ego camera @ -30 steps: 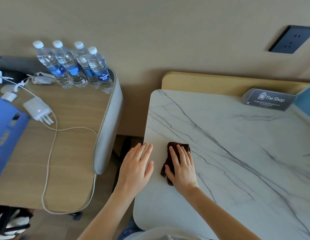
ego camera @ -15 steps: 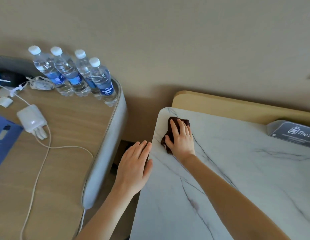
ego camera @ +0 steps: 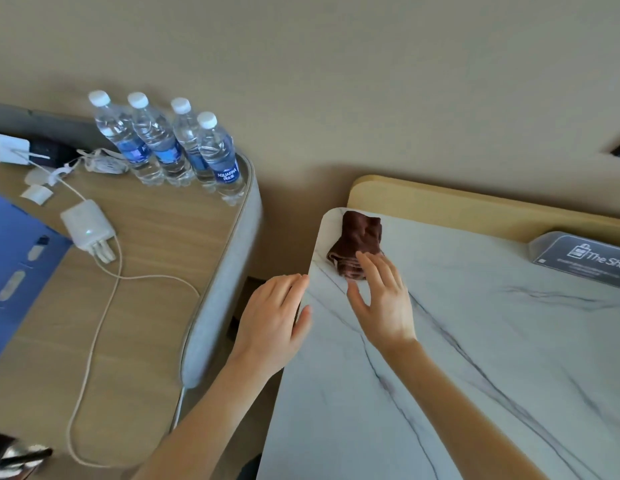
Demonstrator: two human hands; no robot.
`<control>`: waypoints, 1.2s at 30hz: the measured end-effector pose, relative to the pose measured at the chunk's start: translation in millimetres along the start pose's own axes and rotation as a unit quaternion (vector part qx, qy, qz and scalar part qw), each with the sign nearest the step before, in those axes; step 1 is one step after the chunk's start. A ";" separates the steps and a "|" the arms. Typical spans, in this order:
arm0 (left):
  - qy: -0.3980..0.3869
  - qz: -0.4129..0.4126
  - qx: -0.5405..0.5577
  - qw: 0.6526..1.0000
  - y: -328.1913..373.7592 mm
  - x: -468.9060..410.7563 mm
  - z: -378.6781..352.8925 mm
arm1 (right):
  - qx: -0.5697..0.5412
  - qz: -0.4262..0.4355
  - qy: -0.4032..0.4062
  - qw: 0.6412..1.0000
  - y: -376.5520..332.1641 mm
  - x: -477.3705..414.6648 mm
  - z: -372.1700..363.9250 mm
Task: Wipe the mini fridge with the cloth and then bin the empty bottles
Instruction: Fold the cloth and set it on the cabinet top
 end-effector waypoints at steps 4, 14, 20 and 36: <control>0.004 -0.034 0.009 0.999 26.2 30.7 4.2 | 0.036 -0.012 -0.029 0.999 -1.8 74.1 18.7; -0.059 -0.016 0.021 0.998 64.1 129.5 -13.3 | 0.081 -0.076 -0.063 0.992 23.8 193.8 39.9; -0.061 -0.013 0.028 0.998 93.8 141.0 -3.9 | 0.074 -0.064 -0.039 0.994 28.1 219.5 63.9; -0.041 -0.018 0.011 0.999 158.3 200.5 18.9 | 0.083 -0.102 0.004 0.991 45.4 297.7 122.1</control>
Point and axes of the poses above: each hand's wrist, its own x-axis away from the middle knuckle, its own z-axis out of the back of the hand, y = z × x, the point moved 8 cm from there along -x, towards the middle knuckle, and after that the axes turned 8 degrees about -z, right-handed, at the moved point
